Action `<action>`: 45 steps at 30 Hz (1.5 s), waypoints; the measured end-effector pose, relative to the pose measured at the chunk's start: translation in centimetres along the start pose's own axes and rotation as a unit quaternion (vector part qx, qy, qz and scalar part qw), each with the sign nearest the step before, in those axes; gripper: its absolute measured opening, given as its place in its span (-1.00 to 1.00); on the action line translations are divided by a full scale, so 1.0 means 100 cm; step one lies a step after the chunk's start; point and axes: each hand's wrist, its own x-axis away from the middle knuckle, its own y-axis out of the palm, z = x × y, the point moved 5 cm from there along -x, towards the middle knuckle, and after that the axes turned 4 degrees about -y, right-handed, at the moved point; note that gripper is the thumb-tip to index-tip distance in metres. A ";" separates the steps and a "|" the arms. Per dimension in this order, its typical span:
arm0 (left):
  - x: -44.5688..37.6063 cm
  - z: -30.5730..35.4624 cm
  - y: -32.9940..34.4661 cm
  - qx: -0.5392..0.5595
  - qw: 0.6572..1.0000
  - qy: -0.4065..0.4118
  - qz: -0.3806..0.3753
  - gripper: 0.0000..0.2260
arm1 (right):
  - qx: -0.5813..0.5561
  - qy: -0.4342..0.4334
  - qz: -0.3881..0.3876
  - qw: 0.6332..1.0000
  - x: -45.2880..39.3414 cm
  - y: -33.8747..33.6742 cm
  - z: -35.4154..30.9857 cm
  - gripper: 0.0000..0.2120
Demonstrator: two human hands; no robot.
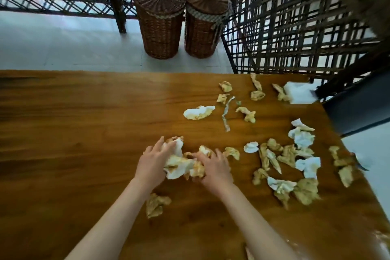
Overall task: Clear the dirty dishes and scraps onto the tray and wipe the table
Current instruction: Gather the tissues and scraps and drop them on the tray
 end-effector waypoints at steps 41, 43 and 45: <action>0.148 0.101 -0.051 0.150 0.986 0.052 0.058 -0.44 | -0.198 0.099 0.306 0.926 0.213 -0.072 0.068 -0.67; 0.157 0.133 -0.043 0.155 0.983 0.077 0.052 -0.47 | -0.214 0.111 0.319 0.917 0.238 -0.069 0.092 -0.67; 0.167 0.170 -0.029 0.164 0.981 0.097 0.043 -0.48 | -0.217 0.121 0.336 0.909 0.266 -0.067 0.119 -0.67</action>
